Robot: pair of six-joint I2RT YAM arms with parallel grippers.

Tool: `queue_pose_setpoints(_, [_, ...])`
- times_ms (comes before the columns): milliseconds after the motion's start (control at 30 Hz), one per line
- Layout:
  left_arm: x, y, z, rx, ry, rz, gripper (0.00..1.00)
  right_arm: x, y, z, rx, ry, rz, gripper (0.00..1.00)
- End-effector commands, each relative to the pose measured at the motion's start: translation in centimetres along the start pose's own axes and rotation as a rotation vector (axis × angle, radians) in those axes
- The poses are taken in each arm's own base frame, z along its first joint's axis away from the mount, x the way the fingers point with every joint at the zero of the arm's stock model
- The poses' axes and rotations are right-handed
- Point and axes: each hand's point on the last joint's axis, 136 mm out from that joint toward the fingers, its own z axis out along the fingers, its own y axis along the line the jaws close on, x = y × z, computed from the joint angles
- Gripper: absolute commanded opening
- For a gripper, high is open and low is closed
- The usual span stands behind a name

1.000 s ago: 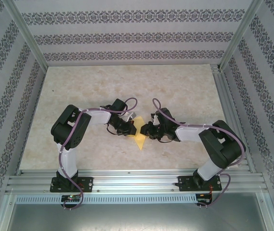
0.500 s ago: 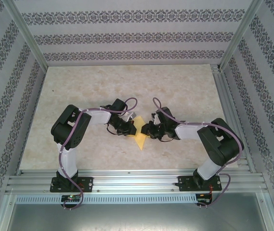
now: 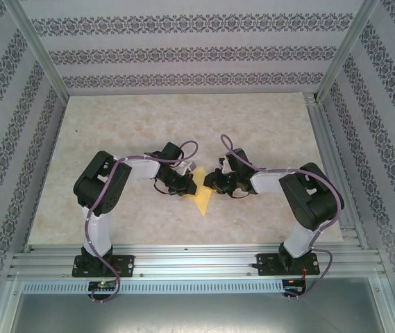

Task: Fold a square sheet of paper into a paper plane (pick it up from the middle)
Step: Third fold the triangle at the center of the table.

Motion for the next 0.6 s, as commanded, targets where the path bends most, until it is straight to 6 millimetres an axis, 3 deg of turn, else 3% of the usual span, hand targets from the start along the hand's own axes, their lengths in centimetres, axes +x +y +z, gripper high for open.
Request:
queue_pose_setpoints(0, [0.5, 2.1, 0.5, -0.065, 0.016, -0.033, 0.03, -0.4, -0.9, 0.4, 0.013, -0.004, -0.026, 0.22])
queue_pose_setpoints(100, [0.5, 2.2, 0.5, -0.065, 0.016, -0.034, 0.03, -0.3, -2.4, 0.8, 0.061, -0.001, -0.014, 0.22])
queue_pose_setpoints(167, [0.5, 2.2, 0.5, -0.065, 0.017, -0.034, 0.03, -0.4, -2.3, 0.8, 0.053, 0.005, -0.015, 0.22])
queue_pose_setpoints(400, [0.6, 2.2, 0.4, -0.067, 0.018, -0.035, 0.03, -2.2, 2.5, -2.5, -0.061, -0.065, -0.064, 0.23])
queue_pose_setpoints(567, [0.5, 2.1, 0.4, -0.065, 0.016, -0.032, 0.03, -2.5, 2.8, -3.0, -0.052, -0.067, -0.074, 0.23])
